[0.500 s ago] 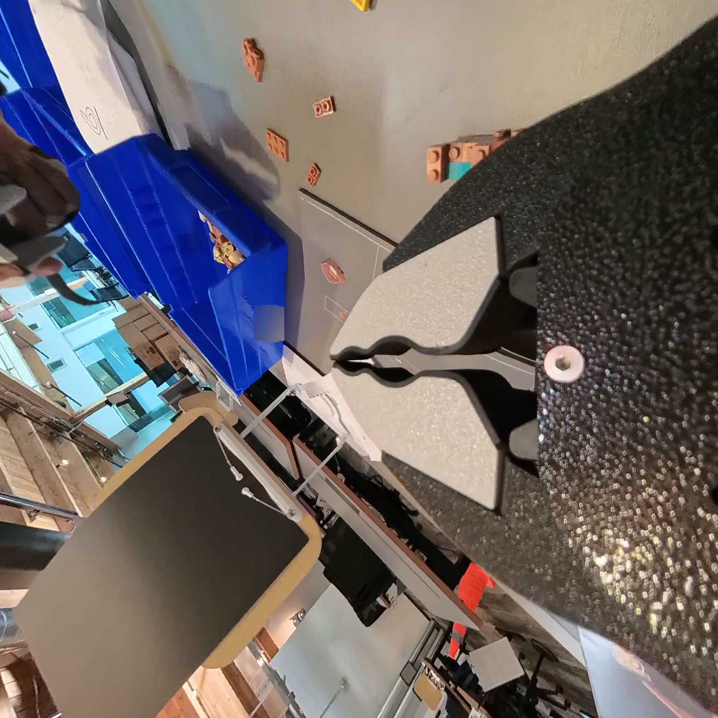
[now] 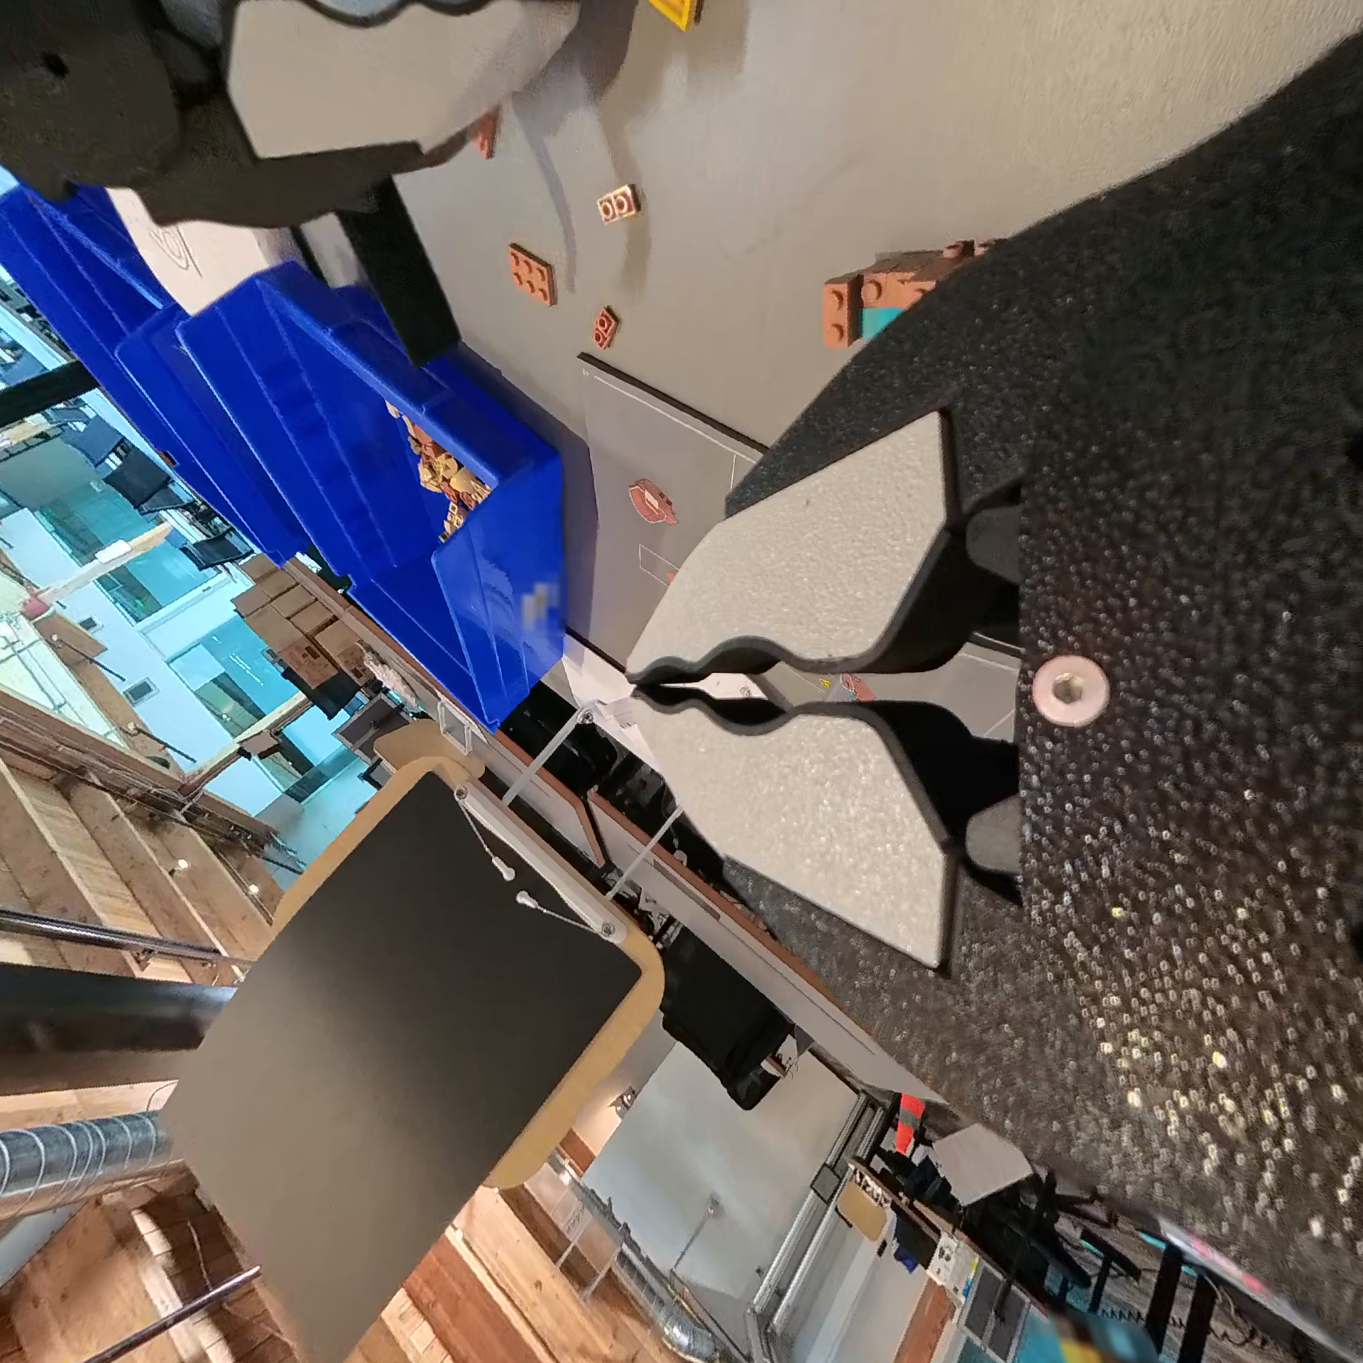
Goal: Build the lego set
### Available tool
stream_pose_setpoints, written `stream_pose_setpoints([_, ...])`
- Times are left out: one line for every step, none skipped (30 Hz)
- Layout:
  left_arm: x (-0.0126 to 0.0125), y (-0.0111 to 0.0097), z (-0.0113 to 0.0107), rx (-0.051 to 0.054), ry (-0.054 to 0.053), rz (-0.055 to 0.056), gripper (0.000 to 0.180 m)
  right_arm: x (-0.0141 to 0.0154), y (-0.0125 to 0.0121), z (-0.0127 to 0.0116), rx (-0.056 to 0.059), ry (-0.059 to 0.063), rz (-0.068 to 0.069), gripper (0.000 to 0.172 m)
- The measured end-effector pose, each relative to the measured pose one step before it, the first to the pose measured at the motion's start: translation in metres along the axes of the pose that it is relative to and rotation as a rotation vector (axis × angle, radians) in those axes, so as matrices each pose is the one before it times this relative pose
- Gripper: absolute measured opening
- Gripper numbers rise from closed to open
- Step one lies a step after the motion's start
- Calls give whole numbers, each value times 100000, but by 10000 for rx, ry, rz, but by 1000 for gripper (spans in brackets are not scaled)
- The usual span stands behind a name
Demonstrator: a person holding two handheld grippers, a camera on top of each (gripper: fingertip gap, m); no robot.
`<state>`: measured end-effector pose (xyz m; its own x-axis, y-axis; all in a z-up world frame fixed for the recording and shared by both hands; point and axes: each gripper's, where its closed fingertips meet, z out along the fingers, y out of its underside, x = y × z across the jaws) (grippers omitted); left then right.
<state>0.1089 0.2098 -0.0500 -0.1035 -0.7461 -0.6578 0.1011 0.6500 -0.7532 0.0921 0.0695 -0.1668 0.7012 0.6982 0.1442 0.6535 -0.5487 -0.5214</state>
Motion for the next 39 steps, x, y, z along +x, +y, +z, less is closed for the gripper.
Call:
stream_pose_setpoints([33, -77, -12, 2, 2, 77, 0, -29, 141, 362, -200, 12, -72, 8])
stream_pose_setpoints([22, -63, -24, 5, 1, 59, 0, -25, 168, 296, -148, -35, -18, 8])
stream_pose_setpoints([-21, -36, -25, -1, -10, 47, 0, 19, 148, 231, -71, -22, 27, 8])
stream_pose_setpoints([-41, 18, -20, -15, -15, 32, 0, 19, 60, 142, 26, -22, 52, 8])
stream_pose_setpoints([-74, 47, -19, -16, -19, 8, 0, 0, -41, 49, 122, -49, 76, 8])
stream_pose_setpoints([-61, 41, -23, -7, -17, -15, 0, -25, -50, 4, 126, -58, 93, 8])
stream_pose_setpoints([-61, 58, -5, -3, -7, -31, 0, 16, 58, 10, 60, -28, 72, 8])
stream_pose_setpoints([-27, 85, 7, -16, 1, -36, 0, 40, 37, -6, 67, -2, 49, 8])
stream_pose_setpoints([-11, 86, 27, -21, 4, -28, 0, 9, 16, -20, 79, -19, 57, 9])
stream_pose_setpoints([34, 70, 26, -13, 17, -16, 0, 0, 40, -23, 68, -28, 61, 10])
stream_pose_setpoints([58, 78, 25, -17, 19, -7, 0, 17, 37, -24, 74, -15, 53, 11])
stream_pose_setpoints([62, 81, 43, -23, 20, -2, 0, 31, 30, -22, 79, -7, 49, 12])
stream_pose_setpoints([52, 78, 34, -22, 10, -6, 0, 57, 60, -43, 73, 9, 43, 13])
stream_pose_setpoints([14, 63, 28, -9, 7, -26, 0, 80, 77, -69, 69, 39, 38, 14])
stream_pose_setpoints([-28, 89, 9, -6, 9, -74, 0, 124, 67, -103, 98, 56, 56, 16])
stream_pose_setpoints([-78, 152, 4, -26, 13, -102, 0, 114, -3, -165, 169, 40, 101, 16])
stream_pose_setpoints([-109, 216, 14, -43, 9, -115, 0, 131, -85, -227, 248, 29, 152, 17])
stream_pose_setpoints([-132, 233, 8, -45, 6, -143, 0, 209, -143, -286, 304, 56, 195, 18])
stream_pose_setpoints([-145, 220, 12, -16, 11, -192, 0, 268, -162, -311, 335, 58, 226, 18])
stream_pose_setpoints([-121, 213, 6, 3, 44, -264, 0, 255, -185, -348, 362, 39, 245, 18])
stream_pose_setpoints([-75, 233, 40, -7, 89, -316, 0, 299, -204, -337, 387, 48, 266, 18])
stream_pose_setpoints([-35, 266, 62, -24, 116, -334, 0, 354, -188, -326, 387, 62, 294, 17])
stream_pose_setpoints([-27, 258, 70, -28, 103, -334, 0, 360, -170, -291, 388, 58, 305, 17])
stream_pose_setpoints([4, 221, 81, -12, 119, -329, 0, 343, -181, -272, 390, 50, 301, 17])
stream_pose_setpoints([72, 177, 80, 4, 161, -332, 0, 283, -145, -260, 344, 20, 296, 17])
stream_pose_setpoints([133, 234, 104, -39, 200, -347, 0, 229, -74, -231, 265, -6, 269, 16])
stream_pose_setpoints([121, 197, 96, -30, 171, -323, 0, 210, -1, -172, 194, 7, 214, 16])
stream_pose_setpoints([240, 206, 130, -45, 258, -325, 0, 241, 58, -145, 137, 47, 156, 15])
stream_pose_setpoints([298, 265, 140, -89, 301, -336, 0, 207, 151, -93, 70, 39, 119, 15])
stream_pose_setpoints([174, 269, 147, -81, 194, -300, 0, 110, 142, -68, 33, -19, 110, 15])
stream_pose_setpoints([119, 261, 139, -66, 144, -265, 0, 35, -65, -109, 103, -34, 93, 15])
stream_pose_setpoints([193, 305, 155, -94, 211, -266, 0, 24, -188, -140, 163, -14, 56, 15])
stream_pose_setpoints([160, 339, 162, -123, 196, -259, 0, 11, -65, -92, 95, -27, 47, 14])
stream_pose_setpoints([82, 284, 133, -145, 137, -170, 0, -5, 39, -38, 27, -51, 65, 14])
stream_pose_setpoints([24, 40, 50, -39, 57, -33, 0, 32, -23, -50, 55, -48, 80, 14])
stream_pose_setpoints([80, 47, 6, -39, 85, -66, 0, 41, -65, -74, 84, -48, 101, 13])
stream_pose_setpoints([108, 76, 10, -60, 120, -83, 0, 70, -91, -93, 81, -56, 133, 12])
stream_pose_setpoints([100, 102, 8, -82, 120, -97, 0, 101, -92, -94, 91, -53, 167, 12])
stream_pose_setpoints([16, 98, 14, -71, 62, -96, 0, 137, -100, -113, 102, -46, 204, 12])
